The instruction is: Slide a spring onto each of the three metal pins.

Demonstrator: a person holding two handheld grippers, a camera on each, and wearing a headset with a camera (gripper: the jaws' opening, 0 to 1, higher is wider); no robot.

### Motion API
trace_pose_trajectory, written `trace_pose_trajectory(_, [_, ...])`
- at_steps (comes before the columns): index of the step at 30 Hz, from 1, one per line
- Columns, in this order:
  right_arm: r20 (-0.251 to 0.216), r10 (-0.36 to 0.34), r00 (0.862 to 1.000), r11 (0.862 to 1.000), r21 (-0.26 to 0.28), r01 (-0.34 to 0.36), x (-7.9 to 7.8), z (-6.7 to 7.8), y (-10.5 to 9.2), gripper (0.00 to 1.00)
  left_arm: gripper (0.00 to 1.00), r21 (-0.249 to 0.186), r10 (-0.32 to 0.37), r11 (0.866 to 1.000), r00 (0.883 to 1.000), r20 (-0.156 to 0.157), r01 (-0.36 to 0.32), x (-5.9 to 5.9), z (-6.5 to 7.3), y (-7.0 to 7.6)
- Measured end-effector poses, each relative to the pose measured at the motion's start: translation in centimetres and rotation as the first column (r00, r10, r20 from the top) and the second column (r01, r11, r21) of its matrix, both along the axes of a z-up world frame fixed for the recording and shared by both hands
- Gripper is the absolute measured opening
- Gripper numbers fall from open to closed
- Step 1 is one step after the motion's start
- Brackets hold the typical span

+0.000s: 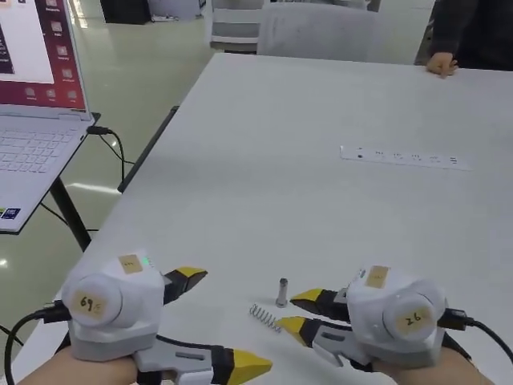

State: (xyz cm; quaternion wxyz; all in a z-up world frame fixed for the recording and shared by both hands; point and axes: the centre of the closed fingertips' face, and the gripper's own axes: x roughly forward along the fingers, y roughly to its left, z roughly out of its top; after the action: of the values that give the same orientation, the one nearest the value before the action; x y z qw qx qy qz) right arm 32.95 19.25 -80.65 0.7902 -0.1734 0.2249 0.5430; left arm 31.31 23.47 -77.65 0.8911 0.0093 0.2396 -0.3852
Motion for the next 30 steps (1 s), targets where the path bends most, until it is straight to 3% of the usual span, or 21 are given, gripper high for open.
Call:
trace_pose_trajectory(17, [-0.04,0.02,0.999,0.997,-0.076,-0.023,0.4,-3.6,1.8,0.13,0.93,0.006,-0.006,1.0,1.0,-0.011,0.006,-0.6,-0.1,0.3])
trace_pose_trajectory(27, [-0.04,0.019,0.999,0.99,-0.139,-0.025,0.7,-5.4,1.1,0.09,0.92,0.013,-0.014,1.0,1.0,-0.023,0.014,-0.9,-0.3,0.4])
trace_pose_trajectory(30, [-0.046,0.02,0.999,0.991,-0.129,-0.026,0.7,-5.3,1.0,0.08,0.92,0.014,-0.015,1.0,1.0,-0.024,0.015,-0.9,-0.3,0.4])
